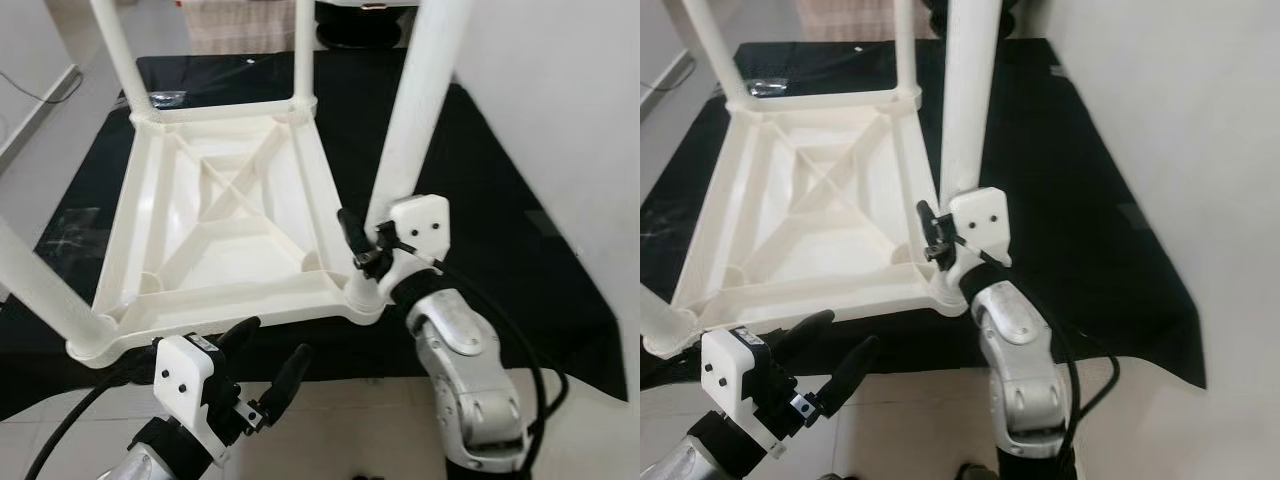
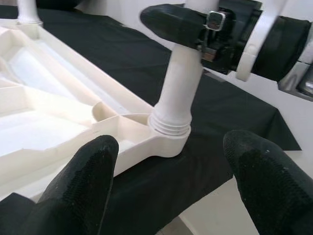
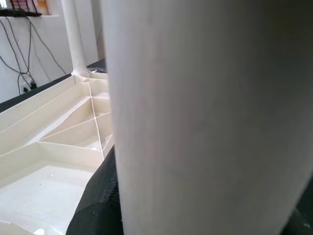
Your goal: Building children table
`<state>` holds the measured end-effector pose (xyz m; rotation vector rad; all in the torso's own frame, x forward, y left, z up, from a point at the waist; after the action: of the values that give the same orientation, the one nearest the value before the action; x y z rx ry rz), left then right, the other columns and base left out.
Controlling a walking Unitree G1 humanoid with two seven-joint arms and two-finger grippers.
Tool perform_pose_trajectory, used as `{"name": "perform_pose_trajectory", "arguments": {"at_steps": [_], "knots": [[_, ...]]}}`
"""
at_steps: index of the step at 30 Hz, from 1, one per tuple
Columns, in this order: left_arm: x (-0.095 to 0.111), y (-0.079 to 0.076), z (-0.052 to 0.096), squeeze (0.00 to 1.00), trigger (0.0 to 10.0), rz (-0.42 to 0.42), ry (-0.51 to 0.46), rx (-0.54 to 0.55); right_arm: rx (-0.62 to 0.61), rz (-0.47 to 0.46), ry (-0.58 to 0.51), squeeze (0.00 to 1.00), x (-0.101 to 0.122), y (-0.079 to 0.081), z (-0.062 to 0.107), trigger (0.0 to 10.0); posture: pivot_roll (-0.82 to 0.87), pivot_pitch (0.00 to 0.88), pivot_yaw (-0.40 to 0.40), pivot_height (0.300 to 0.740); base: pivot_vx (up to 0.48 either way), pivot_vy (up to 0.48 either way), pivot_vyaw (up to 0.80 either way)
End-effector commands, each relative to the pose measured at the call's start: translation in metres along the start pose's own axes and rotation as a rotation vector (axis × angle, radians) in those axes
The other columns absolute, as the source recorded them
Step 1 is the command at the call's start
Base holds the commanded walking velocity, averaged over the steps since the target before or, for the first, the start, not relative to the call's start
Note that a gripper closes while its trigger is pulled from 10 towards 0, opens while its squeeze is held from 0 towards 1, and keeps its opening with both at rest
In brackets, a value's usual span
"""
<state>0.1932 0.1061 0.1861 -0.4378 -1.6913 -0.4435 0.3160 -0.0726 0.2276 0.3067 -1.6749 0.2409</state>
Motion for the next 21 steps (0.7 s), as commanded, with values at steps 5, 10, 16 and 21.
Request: {"name": "perform_pose_trajectory", "arguments": {"at_steps": [5,10,16,21], "knots": [[-0.005,-0.001,0.002,0.0,10.0,0.007,0.021,0.0,0.118,-0.08,0.182,1.0,-0.032,0.011,0.0,10.0,0.01,0.216,-0.058,0.74,0.0,0.0,0.0],[-0.004,-0.002,0.002,0.0,10.0,0.008,0.019,0.0,0.411,-0.108,0.087,1.0,-0.004,0.023,-0.009,10.0,0.02,0.218,-0.064,0.74,0.0,0.0,0.0],[-0.001,-0.007,0.003,0.0,10.0,0.01,0.015,0.0,0.777,0.122,0.041,0.0,0.016,0.019,-0.024,10.0,0.05,0.232,-0.076,0.74,0.0,0.0,0.0],[0.001,-0.009,0.004,0.0,10.0,0.012,0.015,0.0,0.898,0.139,0.087,0.0,0.013,0.018,-0.027,10.0,0.06,0.24,-0.08,0.74,0.0,0.0,0.0]]}}
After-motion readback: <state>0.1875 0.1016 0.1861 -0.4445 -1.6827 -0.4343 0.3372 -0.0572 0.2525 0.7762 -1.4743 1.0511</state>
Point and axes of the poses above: a point about 5 cm out from each wrist's last joint towards the gripper, its own z axis pointing back from the gripper into the wrist, its own x axis along the axis of the wrist's last joint, y = z × x, the point moved 4 cm from there along -z, pointing out of the wrist towards the gripper, and after that the axes turned 8 degrees about -z, right-handed, at the moved point
